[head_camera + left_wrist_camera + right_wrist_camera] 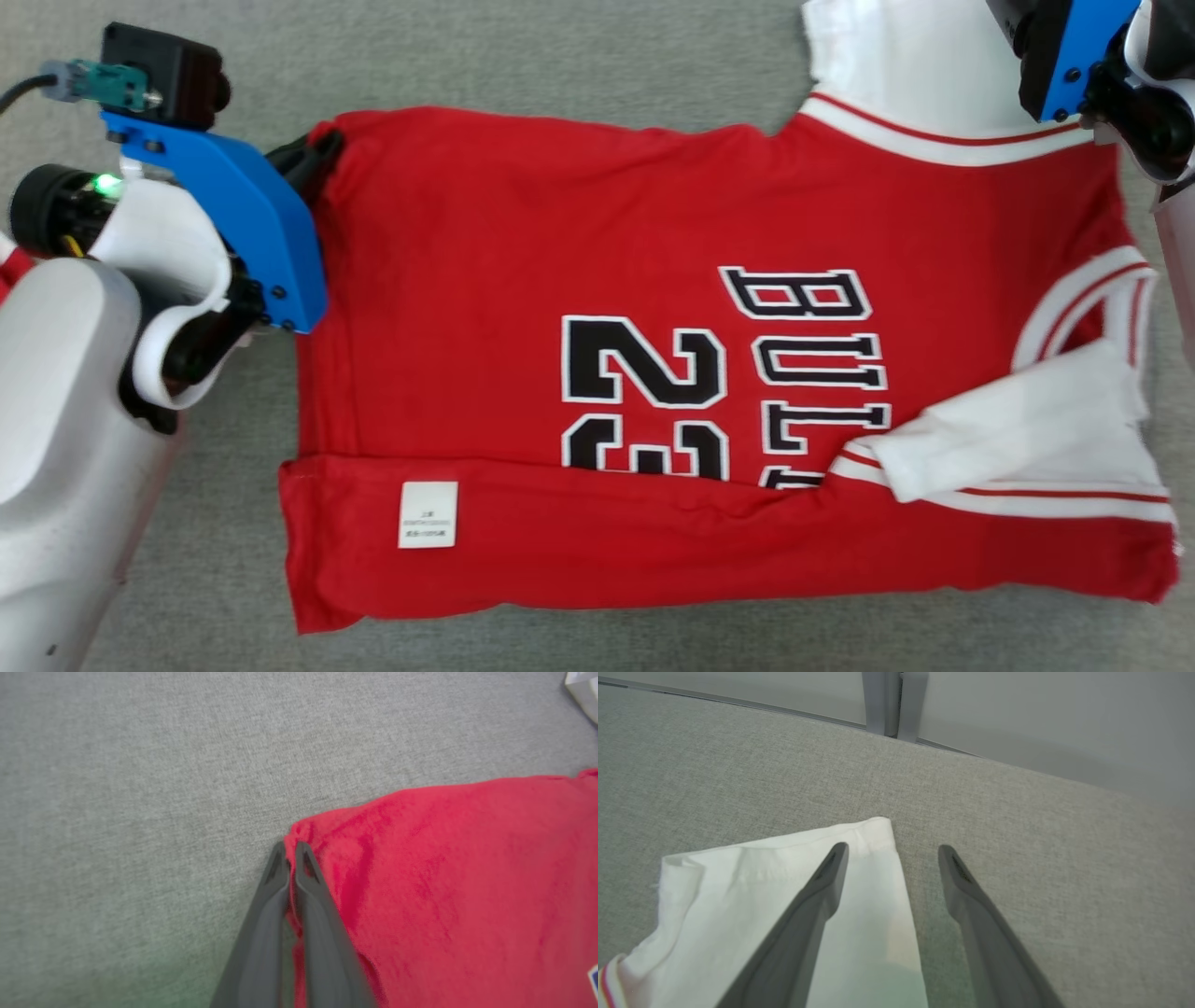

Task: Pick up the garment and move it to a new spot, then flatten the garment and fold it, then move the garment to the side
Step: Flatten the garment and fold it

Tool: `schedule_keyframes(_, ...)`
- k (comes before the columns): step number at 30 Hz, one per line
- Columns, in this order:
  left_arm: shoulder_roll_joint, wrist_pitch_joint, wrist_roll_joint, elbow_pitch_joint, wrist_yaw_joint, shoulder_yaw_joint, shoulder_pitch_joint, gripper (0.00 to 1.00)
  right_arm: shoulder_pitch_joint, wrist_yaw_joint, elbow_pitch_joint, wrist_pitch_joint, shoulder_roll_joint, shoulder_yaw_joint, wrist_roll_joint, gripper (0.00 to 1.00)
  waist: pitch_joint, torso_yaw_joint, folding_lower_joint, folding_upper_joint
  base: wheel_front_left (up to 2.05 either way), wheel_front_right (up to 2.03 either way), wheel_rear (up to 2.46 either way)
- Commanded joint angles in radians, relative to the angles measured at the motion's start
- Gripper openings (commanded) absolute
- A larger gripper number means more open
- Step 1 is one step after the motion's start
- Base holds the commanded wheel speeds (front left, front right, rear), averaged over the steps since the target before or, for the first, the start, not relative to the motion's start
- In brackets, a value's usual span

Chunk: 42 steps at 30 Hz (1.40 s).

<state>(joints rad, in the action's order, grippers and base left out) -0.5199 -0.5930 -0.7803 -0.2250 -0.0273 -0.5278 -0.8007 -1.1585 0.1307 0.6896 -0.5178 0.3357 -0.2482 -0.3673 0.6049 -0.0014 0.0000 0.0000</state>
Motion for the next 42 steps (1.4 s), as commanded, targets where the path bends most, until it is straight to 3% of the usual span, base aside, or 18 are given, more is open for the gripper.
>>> schedule_keyframes(1, 0.015, 0.001, 0.008, -0.009, -0.01, -0.024, 0.024, 0.0, -0.018, 0.0, 0.017, -0.001, 0.005, 0.0, 0.003, 1.0, 0.036, 0.044, 0.0, 0.0, 0.0, 0.0, 0.0)
schedule_keyframes(5, 0.043, 0.043, 0.012, -0.025, -0.026, -0.04, 0.034, 0.0, -0.015, 0.0, 0.059, -0.02, 0.006, -0.033, 0.006, 1.0, 0.042, 0.065, 0.0, 0.0, 0.0, 0.0, 0.0)
schedule_keyframes(6, 0.047, 0.056, 0.012, -0.032, -0.029, -0.041, 0.037, 0.0, -0.006, 0.001, 0.063, -0.028, 0.005, -0.052, 0.004, 0.45, 0.04, 0.066, 0.0, 0.0, 0.0, 0.0, 0.0)
schedule_keyframes(7, 0.049, 0.067, 0.013, -0.04, -0.032, -0.042, 0.043, 0.0, 0.004, 0.001, 0.058, -0.025, 0.006, -0.068, -0.002, 0.12, 0.036, 0.066, 0.0, 0.0, 0.0, 0.0, 0.0)
schedule_keyframes(8, 0.052, 0.079, 0.011, -0.046, -0.031, -0.038, 0.049, 0.0, 0.008, 0.001, 0.052, -0.017, 0.012, -0.074, -0.009, 0.0, 0.032, 0.063, 0.0, 0.0, 0.0, 0.0, 0.0)
schedule_keyframes(18, 0.061, 0.309, 0.007, -0.101, -0.007, 0.052, 0.103, 0.0, 0.066, 0.0, -0.052, 0.182, 0.099, -0.107, -0.091, 0.0, -0.065, -0.003, 0.0, 0.0, 0.0, 0.0, 0.0)
schedule_keyframes(25, 0.07, 0.429, -0.016, -0.095, -0.042, 0.069, 0.191, 0.0, 0.199, 0.0, -0.149, 0.243, 0.183, -0.14, -0.158, 0.0, -0.139, -0.031, 0.0, 0.0, 0.0, 0.0, 0.0)
schedule_keyframes(30, 0.053, 0.489, -0.01, -0.071, -0.065, 0.047, 0.277, 0.0, 0.34, 0.0, -0.231, 0.256, 0.225, -0.111, -0.216, 0.0, -0.18, -0.039, 0.0, 0.0, 0.0, 0.0, 0.0)
schedule_keyframes(36, 0.028, 0.577, 0.016, -0.043, -0.066, 0.043, 0.369, 0.0, 0.537, 0.0, -0.364, 0.24, 0.232, -0.026, -0.265, 0.0, -0.229, -0.044, 0.0, 0.0, 0.0, 0.0, 0.0)
schedule_keyframes(42, 0.018, 0.625, 0.025, -0.028, -0.041, 0.04, 0.464, 0.0, 0.759, 0.0, -0.539, 0.181, 0.177, 0.068, -0.26, 0.0, -0.276, -0.053, 0.0, 0.0, 0.0, 0.0, 0.0)
